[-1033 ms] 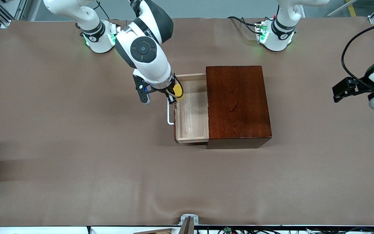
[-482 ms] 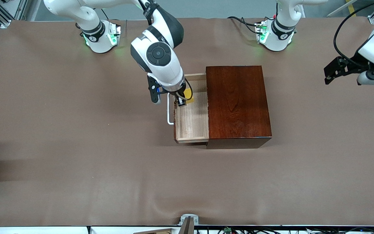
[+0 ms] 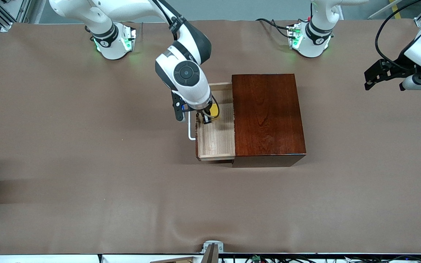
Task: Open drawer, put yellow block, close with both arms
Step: 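Carry the yellow cube over the open drawer with the right gripper, then drop the cube into the drawer while the left gripper reaches the box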
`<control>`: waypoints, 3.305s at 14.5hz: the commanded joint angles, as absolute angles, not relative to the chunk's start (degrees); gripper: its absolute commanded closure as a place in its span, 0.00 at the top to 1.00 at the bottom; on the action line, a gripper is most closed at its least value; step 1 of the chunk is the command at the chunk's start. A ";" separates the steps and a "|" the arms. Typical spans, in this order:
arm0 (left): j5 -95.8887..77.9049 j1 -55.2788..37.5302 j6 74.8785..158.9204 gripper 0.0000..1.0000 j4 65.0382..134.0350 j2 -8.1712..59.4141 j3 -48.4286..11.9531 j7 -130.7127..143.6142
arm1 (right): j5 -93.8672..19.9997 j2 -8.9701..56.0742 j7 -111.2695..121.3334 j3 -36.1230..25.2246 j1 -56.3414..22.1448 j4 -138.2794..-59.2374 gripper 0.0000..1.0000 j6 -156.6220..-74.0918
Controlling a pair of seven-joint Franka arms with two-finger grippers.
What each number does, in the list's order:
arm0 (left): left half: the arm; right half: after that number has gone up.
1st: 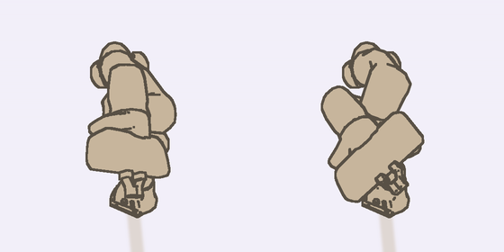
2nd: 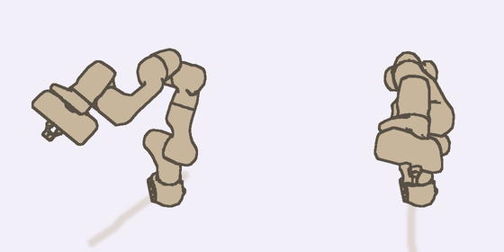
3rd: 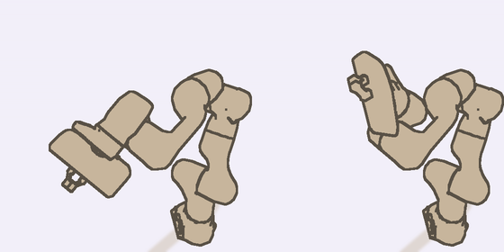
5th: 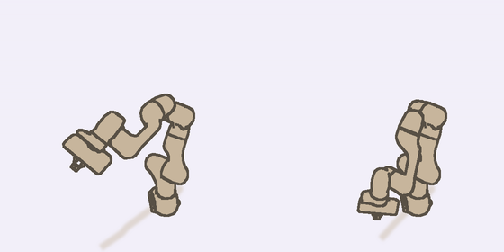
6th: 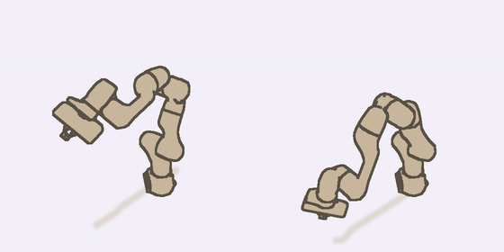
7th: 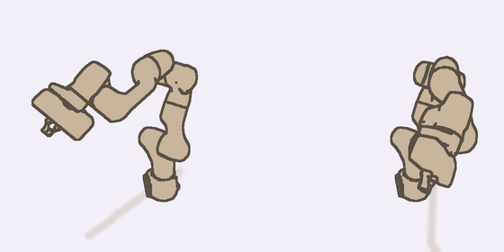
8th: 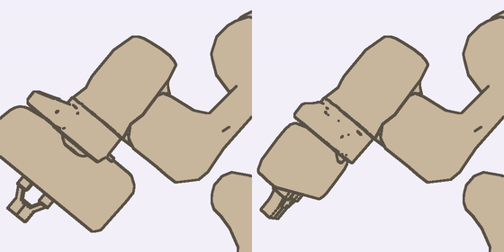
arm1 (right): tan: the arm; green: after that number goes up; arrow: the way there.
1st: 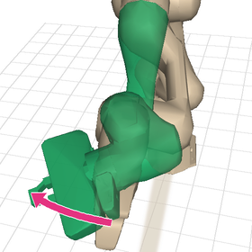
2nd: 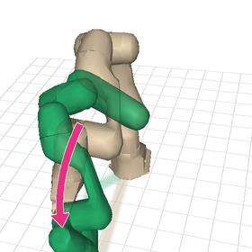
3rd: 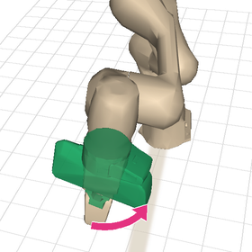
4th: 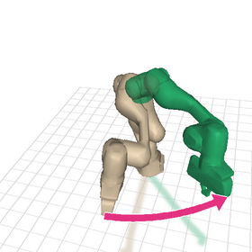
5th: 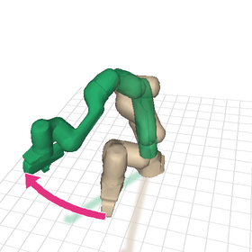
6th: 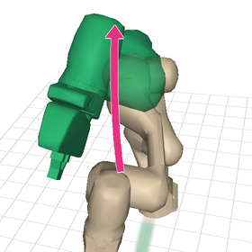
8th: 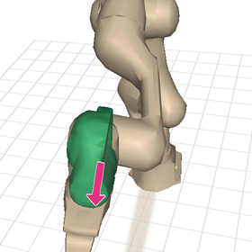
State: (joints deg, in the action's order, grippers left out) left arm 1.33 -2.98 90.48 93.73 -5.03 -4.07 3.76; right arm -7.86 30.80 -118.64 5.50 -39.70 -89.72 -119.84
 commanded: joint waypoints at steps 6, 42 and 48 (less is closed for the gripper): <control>0.00 -3.77 87.37 1.00 90.80 -4.05 -5.10 3.43 | -6.15 32.96 -122.26 4.57 -41.66 -88.51 0.75 -119.88; 6.33 -54.40 123.38 1.00 69.52 39.54 -0.44 99.04 | -6.59 22.94 -84.66 4.48 -18.03 -65.92 1.00 -87.28; 6.33 -59.14 135.59 1.00 68.82 45.51 4.99 107.39 | -6.24 20.66 -67.88 4.40 -14.24 -65.92 1.00 -82.80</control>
